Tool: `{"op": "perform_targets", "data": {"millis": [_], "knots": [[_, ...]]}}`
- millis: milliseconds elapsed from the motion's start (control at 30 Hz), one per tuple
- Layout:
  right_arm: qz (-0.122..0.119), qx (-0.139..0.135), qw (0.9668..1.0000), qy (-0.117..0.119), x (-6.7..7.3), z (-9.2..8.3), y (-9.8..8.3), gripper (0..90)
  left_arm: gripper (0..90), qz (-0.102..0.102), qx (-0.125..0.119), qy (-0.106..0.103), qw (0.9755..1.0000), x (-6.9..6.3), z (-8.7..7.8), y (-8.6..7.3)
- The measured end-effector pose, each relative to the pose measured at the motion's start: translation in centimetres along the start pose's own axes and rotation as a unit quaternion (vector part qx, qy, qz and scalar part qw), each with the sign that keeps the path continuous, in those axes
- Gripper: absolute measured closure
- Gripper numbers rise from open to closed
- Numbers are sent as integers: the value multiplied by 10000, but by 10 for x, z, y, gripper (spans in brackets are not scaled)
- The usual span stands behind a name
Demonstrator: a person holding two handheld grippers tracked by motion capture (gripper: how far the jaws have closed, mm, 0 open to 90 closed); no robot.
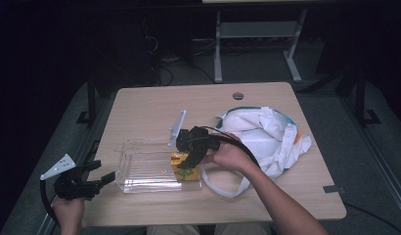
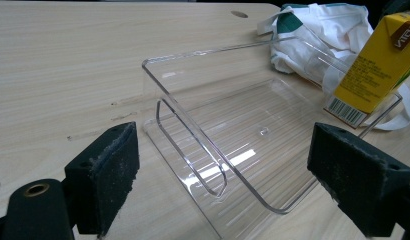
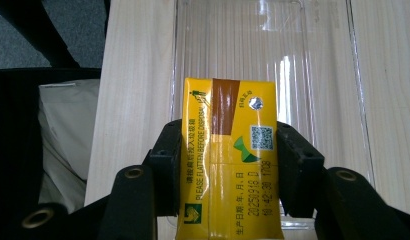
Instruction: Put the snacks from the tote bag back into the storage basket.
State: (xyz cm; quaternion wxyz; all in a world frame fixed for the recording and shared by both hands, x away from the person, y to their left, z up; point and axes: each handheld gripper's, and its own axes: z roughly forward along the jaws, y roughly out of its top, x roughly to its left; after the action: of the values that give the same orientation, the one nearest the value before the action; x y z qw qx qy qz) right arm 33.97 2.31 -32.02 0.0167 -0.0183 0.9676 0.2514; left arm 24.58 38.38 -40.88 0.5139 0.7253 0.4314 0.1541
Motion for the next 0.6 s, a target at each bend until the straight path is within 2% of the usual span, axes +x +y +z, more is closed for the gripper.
{"op": "perform_targets", "data": {"millis": [600], "knots": [[64, 70, 9999, 81, 0, 12, -8, 522, 129, 18, 30, 8, 10000, 1, -1, 0]]}}
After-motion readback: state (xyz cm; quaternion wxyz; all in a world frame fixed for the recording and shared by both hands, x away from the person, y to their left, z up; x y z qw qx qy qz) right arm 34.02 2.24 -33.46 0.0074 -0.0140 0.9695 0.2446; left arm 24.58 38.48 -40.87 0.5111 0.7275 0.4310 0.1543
